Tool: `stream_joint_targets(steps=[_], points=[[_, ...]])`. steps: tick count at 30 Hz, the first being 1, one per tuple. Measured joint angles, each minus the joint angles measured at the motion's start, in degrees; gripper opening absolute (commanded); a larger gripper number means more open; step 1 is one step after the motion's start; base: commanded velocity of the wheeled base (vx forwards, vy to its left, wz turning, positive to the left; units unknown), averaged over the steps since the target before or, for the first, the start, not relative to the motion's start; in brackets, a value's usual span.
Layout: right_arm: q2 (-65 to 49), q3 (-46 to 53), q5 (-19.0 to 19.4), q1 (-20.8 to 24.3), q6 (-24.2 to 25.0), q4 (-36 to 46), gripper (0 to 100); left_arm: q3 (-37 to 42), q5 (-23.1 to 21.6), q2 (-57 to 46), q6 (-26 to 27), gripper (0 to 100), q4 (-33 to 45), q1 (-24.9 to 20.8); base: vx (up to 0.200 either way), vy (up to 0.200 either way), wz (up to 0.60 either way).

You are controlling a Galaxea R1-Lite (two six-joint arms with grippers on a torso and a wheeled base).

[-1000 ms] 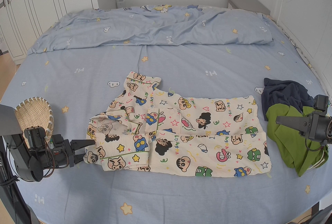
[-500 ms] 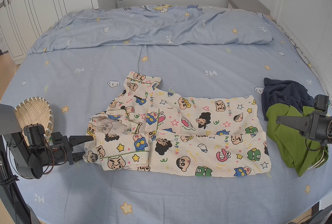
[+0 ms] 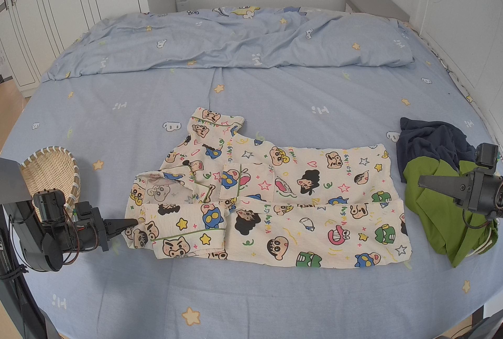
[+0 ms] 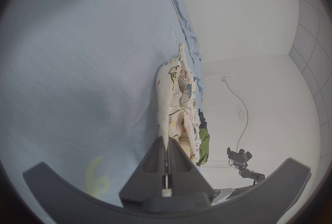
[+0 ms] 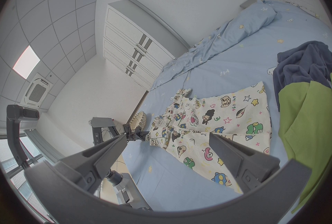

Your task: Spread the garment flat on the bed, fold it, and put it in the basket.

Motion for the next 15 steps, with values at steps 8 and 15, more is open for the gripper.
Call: stream_joint_targets(steps=[8, 15], points=[[0.4, 1.6, 0.1, 0.1, 0.0, 0.4, 100, -0.6, -0.3, 0.0, 0.0, 0, -0.1, 1.2, 0.0, 0.0, 0.0], [2.3, 4.9, -0.1, -0.9, -0.9, 0.5, 100, -1.0, -1.7, -0.1, 0.0, 0, -0.1, 2.1, 0.0, 0.0, 0.0]])
